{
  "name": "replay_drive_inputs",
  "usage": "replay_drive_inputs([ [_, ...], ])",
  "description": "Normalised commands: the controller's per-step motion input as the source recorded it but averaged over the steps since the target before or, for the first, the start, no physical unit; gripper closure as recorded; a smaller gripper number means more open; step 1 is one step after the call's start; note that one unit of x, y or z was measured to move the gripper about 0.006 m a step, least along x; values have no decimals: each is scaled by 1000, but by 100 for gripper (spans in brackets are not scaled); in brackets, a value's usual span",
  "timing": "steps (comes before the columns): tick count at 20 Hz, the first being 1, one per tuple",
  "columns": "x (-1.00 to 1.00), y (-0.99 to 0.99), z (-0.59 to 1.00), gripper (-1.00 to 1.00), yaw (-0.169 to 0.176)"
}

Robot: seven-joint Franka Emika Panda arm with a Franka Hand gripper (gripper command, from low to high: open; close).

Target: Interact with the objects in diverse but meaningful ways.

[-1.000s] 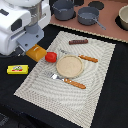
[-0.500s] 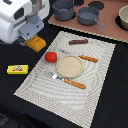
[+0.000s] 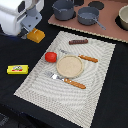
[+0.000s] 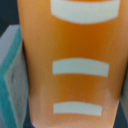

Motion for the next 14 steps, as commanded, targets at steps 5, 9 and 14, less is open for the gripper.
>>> replay_drive_inputs([
  [5,-399,329,-466,100,131],
  [9,-267,350,-494,100,117],
  [14,-45,230,-506,100,84],
])
